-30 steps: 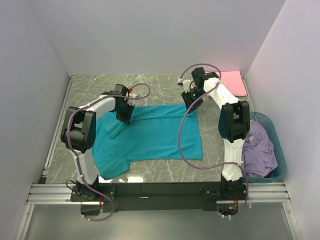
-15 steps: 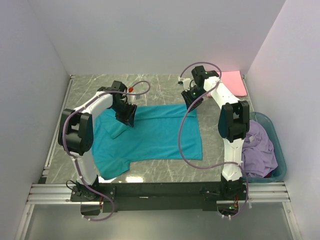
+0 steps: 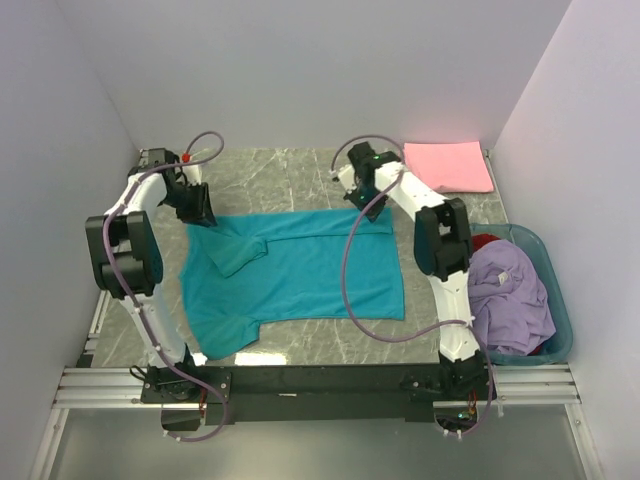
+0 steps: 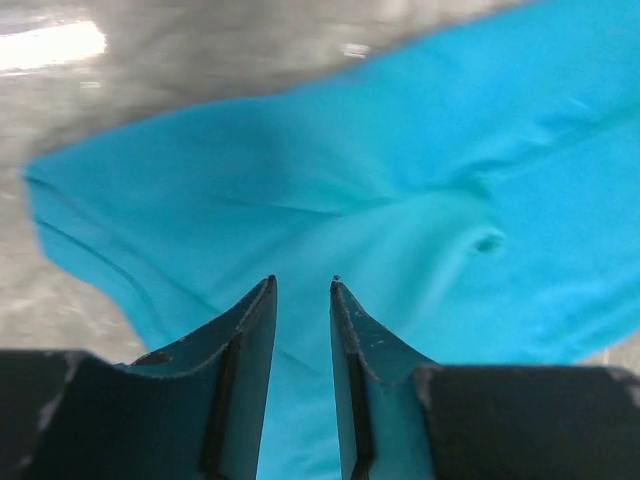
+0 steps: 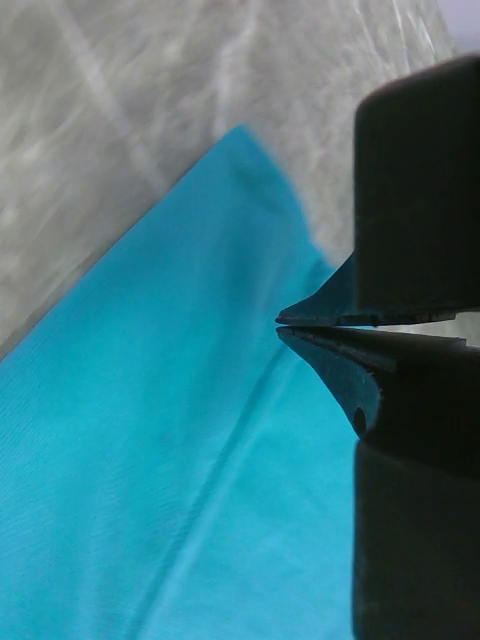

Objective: Fold and stack the t-shirts
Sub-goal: Fold the tshirt

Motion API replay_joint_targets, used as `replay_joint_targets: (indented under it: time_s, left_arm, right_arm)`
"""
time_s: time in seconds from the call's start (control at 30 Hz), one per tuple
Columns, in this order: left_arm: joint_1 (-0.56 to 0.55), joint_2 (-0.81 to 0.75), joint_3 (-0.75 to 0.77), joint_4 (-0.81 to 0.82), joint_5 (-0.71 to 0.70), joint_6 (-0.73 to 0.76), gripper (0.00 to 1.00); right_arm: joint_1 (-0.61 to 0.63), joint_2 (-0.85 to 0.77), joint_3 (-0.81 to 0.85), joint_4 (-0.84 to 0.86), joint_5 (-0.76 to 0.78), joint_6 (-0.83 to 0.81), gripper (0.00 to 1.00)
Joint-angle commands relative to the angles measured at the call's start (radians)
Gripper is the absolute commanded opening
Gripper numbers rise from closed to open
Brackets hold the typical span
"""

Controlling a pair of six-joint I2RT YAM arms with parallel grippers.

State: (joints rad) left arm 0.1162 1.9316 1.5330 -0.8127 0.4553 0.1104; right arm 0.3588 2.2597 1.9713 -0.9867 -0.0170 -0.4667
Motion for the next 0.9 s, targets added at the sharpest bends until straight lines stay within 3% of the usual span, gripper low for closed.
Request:
replay_joint_targets:
  time_s: [0.0,0.23,0.37,0.57,0.67,0.7,0.87]
  left_arm:
    - [0.013,0.056,0.038,0.015,0.017,0.0,0.33]
    - [0.022,0.112,-0.004,0.06,-0.059,-0.026,0.32]
    - [0.027,0.167,0.016,0.081,-0.089,-0.044,0.32]
    - [0.04,0.23,0.122,0.053,-0.005,-0.049,0.34]
    - [0.03,0.15,0.115,0.047,0.101,0.026,0.43]
    - [0.022,0.129,0.115,0.038,0.141,0.047,0.45]
    - [-0.074,0.0,0.046,0.027,0.189,0.129,0.55]
  right_arm:
    - [0.038,0.041,0.014,0.042,0.158,-0.039,0.09]
    - [0.069,0.129,0.007,0.068,0.315,-0.124,0.06]
    - [0.072,0.17,0.095,0.071,0.354,-0.156,0.07]
    - [0.069,0.218,0.221,0.068,0.367,-0.191,0.1]
    - [0.063,0.115,0.148,0.065,0.272,-0.179,0.23]
    - [0.059,0.075,0.109,0.083,0.259,-0.181,0.35]
    - [0.011,-0.095,-0.035,0.097,0.123,-0.227,0.63]
